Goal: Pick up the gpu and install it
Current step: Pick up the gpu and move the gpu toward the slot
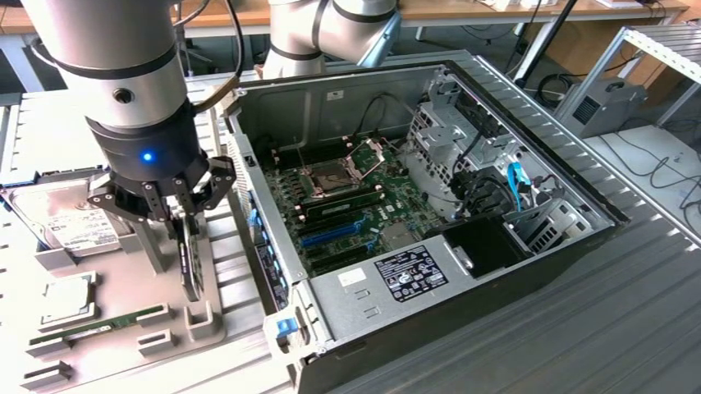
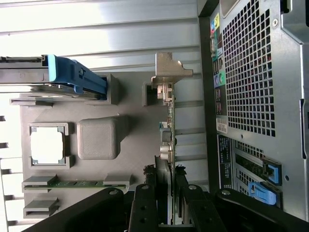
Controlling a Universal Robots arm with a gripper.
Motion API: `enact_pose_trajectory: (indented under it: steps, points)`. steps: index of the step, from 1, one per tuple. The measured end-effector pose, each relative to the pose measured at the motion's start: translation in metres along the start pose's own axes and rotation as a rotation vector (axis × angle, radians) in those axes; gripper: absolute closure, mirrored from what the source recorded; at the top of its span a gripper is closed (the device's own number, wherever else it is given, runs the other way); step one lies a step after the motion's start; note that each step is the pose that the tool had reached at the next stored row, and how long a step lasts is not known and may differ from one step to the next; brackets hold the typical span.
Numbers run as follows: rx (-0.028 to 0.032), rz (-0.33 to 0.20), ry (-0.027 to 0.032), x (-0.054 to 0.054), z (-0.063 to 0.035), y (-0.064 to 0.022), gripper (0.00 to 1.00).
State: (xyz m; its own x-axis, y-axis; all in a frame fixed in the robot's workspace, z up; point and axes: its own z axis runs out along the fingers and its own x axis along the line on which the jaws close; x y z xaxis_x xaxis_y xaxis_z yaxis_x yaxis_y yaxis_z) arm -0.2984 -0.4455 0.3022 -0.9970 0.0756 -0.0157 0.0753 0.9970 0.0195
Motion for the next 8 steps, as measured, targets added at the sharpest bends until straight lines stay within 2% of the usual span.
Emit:
enact_pose_trajectory:
  steps: [8]
  points:
    - [0.0004, 0.0, -0.0001, -0.0002, -0.0016, 0.0005, 0.74]
